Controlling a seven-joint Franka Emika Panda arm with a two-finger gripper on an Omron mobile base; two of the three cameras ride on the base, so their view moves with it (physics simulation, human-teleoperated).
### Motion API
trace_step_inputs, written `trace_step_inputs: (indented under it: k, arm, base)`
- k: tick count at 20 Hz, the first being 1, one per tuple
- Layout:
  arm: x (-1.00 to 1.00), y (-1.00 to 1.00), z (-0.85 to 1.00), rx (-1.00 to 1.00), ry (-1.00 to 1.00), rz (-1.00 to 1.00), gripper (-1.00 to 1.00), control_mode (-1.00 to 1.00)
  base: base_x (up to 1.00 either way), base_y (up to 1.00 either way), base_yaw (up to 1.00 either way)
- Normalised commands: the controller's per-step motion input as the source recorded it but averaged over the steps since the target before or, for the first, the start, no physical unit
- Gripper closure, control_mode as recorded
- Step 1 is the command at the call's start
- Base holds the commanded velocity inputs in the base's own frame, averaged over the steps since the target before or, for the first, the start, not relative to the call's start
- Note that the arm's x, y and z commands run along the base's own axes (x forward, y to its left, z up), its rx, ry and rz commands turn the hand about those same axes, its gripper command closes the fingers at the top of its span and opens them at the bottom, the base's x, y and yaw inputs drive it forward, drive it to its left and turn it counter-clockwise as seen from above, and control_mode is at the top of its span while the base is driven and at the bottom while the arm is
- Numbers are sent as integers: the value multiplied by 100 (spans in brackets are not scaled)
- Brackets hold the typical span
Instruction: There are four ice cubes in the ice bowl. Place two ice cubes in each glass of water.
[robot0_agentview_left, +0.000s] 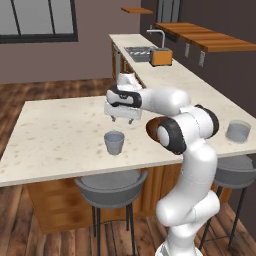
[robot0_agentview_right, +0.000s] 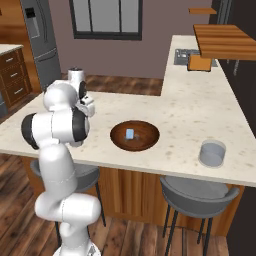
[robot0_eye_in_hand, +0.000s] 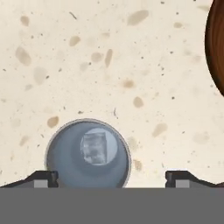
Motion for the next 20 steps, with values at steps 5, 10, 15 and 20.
trace_step_inputs:
  k: [5,10,15,20]
  arm:
    - [-31,-100,23,-1,8,-16,-100,-100]
    - [-1,-100,0,-10,2,-7,-100,-100]
    - [-4,-100,-1,-22,-3,14,-100,-100]
    - [1,-86,-23,-13,-11,38,-100,-100]
  base:
    - [0,0,0]
    - [0,0,0]
    - [0,0,0]
    - [0,0,0]
